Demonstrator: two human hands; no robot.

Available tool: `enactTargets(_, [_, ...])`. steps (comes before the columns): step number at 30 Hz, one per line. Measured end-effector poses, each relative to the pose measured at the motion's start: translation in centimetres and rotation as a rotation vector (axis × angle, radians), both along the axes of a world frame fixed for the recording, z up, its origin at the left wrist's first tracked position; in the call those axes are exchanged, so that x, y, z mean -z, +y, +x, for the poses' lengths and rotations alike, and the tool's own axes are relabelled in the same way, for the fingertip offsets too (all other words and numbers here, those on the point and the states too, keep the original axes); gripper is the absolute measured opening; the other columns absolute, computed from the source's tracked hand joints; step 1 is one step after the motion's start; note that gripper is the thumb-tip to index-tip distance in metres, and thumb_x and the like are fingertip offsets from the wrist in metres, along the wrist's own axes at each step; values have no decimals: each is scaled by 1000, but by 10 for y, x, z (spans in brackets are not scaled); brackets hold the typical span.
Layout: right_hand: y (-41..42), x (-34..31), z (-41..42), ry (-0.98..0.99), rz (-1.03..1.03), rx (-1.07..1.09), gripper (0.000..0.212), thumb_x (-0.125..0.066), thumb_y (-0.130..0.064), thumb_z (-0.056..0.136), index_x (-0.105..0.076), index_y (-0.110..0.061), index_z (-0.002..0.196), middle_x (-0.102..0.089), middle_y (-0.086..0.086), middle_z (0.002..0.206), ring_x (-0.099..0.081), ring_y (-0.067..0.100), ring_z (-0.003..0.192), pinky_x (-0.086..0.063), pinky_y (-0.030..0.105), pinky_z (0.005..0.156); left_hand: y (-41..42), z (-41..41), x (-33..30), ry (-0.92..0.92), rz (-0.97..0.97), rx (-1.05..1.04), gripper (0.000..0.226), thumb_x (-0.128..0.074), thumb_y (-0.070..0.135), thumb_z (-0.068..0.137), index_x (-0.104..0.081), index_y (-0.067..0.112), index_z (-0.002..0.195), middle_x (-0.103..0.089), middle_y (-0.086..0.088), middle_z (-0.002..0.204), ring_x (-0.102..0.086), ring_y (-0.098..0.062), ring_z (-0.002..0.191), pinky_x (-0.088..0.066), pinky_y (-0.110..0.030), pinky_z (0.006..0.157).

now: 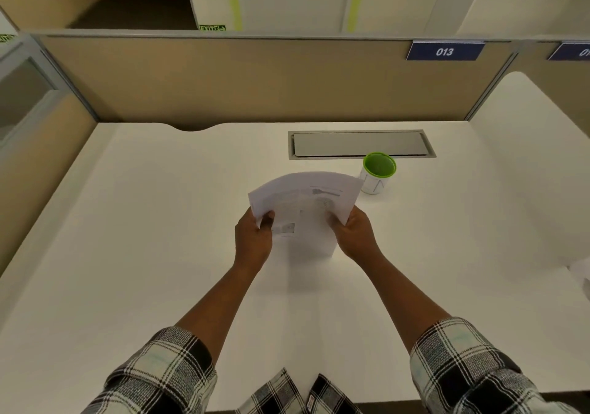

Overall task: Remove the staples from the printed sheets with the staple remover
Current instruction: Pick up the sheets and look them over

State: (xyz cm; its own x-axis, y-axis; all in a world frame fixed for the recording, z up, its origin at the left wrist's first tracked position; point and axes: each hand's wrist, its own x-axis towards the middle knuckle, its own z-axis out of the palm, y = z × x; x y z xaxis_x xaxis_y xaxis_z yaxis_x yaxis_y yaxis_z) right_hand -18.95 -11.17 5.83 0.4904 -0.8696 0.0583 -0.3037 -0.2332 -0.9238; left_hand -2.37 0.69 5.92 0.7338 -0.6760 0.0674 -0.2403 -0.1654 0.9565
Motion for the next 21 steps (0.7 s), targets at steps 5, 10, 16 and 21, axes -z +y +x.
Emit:
enactTargets(5, [1, 3, -4, 0, -19, 11, 26, -60, -19, 94, -62, -13, 119, -68, -4, 108, -63, 12, 98, -48, 13, 80, 4, -4, 6, -5, 11, -12, 21, -54, 15, 96, -63, 6, 113, -67, -2, 98, -63, -15, 90, -47, -5, 70])
enactTargets(10, [3, 9, -6, 20, -17, 23, 26, -60, -18, 93, -62, -12, 118, -69, -1, 109, -62, 13, 98, -47, 21, 81, 7, -6, 9, 26, 22, -30, 17, -55, 13, 96, -64, 6, 108, -67, -1, 91, -62, -12, 83, -46, -5, 67])
enactTargets(16, [6, 8, -6, 29, 19, 37, 27, -59, -19, 94, -61, -13, 120, -68, -2, 109, -61, 12, 98, -46, 12, 78, 10, -3, 11, 33, 75, 38, 15, -54, 14, 96, -63, 10, 108, -67, 1, 93, -64, -19, 89, -45, -10, 69])
enactTargets(21, [4, 1, -3, 33, 27, 37, 26, -58, -17, 94, -60, -14, 120, -66, -5, 106, -60, 13, 95, -44, 9, 73, 6, 5, -15, -42, -2, 14, 21, -57, 14, 94, -58, 13, 115, -66, 2, 105, -63, -15, 94, -52, -13, 72])
